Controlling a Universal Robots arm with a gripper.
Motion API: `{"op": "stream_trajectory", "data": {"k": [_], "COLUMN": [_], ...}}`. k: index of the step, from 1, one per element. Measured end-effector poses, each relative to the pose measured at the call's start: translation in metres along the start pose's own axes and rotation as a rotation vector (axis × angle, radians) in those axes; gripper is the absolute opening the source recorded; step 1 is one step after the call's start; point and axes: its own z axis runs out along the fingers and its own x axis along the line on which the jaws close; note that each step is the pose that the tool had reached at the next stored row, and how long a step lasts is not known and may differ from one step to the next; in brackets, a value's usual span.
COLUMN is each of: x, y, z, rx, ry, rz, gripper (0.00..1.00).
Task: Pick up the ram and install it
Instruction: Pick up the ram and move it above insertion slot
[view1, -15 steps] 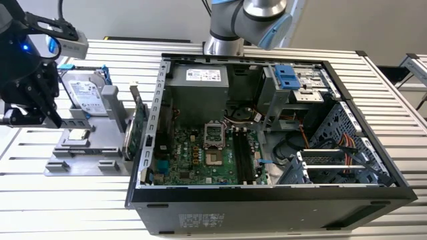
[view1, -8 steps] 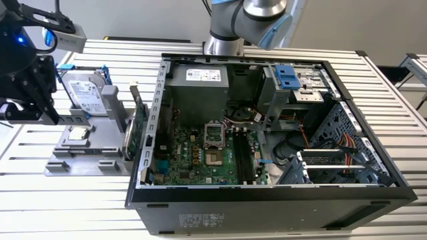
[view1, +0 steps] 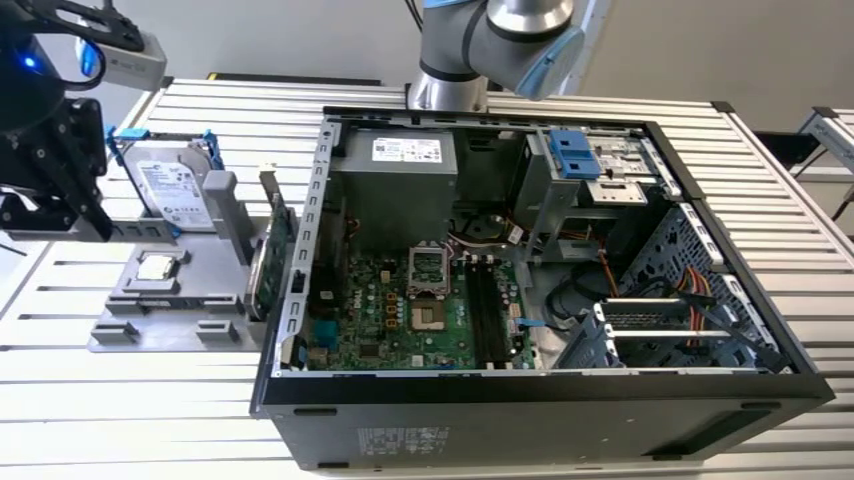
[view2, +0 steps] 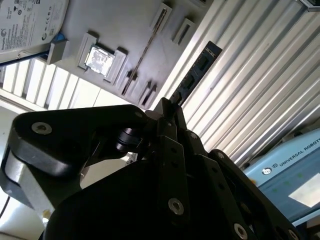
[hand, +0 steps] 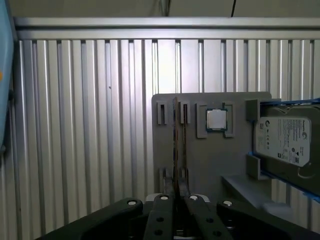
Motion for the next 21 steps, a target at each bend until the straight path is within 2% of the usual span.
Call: {"op": "stream_trajectory", "data": {"k": [21], "x": [-0.0015], "y": [0.0021], "z": [-0.0229], "rx": [0.0014], "ry": [0.0], "rz": [-0.008], "gripper": [0.0]}}
